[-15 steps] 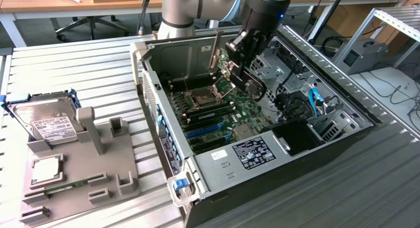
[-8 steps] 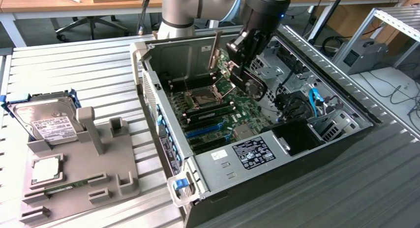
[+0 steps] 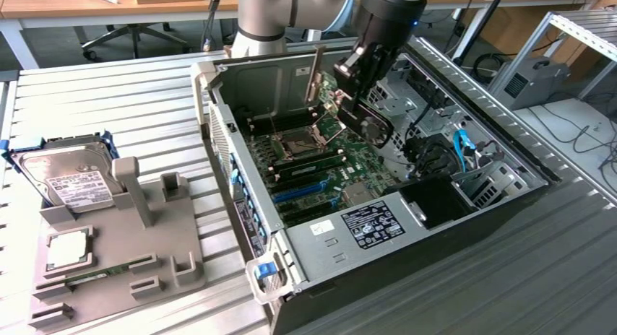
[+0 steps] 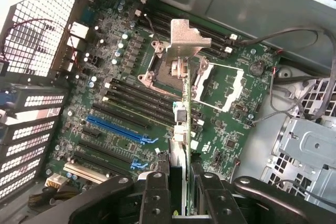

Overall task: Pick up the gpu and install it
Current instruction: 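Insert the gpu into the slot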

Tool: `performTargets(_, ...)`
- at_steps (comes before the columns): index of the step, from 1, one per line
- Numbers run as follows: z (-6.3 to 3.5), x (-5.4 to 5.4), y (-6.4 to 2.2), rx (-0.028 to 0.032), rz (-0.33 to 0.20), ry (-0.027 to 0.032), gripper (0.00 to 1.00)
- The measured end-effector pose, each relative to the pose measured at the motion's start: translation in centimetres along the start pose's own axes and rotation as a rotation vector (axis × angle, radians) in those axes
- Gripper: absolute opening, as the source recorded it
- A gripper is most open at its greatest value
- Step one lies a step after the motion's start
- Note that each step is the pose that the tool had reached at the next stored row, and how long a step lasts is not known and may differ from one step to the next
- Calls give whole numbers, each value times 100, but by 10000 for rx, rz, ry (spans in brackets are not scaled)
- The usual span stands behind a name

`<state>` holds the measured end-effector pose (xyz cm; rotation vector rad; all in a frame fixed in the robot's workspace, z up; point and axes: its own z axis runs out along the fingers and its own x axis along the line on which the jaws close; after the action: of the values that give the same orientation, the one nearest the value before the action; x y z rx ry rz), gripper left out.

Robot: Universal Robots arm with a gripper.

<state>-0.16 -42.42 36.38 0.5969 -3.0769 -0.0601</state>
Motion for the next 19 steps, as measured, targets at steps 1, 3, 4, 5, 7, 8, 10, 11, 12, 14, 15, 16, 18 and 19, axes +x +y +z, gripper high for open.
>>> performTargets(1, 0, 0, 0, -1, -36, 1, 26)
performTargets(3, 0, 0, 0, 0, -113, 4, 26)
performTargets(4, 0, -1, 0, 0, -158, 6, 26)
performTargets(5, 0, 0, 0, 0, -192, 7, 26)
performTargets(7, 0, -1, 0, 0, -260, 10, 26)
performTargets(8, 0, -1, 0, -1, -296, 11, 26)
performTargets(10, 0, -1, 0, -1, -364, 14, 26)
performTargets(11, 0, -1, 0, 0, -397, 15, 26)
performTargets(12, 0, -1, 0, 0, -434, 17, 26)
performTargets(14, 0, -1, -1, -1, -501, 19, 26)
performTargets(15, 0, -1, -1, -1, -538, 21, 26)
performTargets(16, 0, -2, -1, 0, -612, 24, 26)
performTargets(18, 0, -2, -1, -1, -681, 26, 26)
performTargets(19, 0, -2, -1, 0, -721, 28, 26)
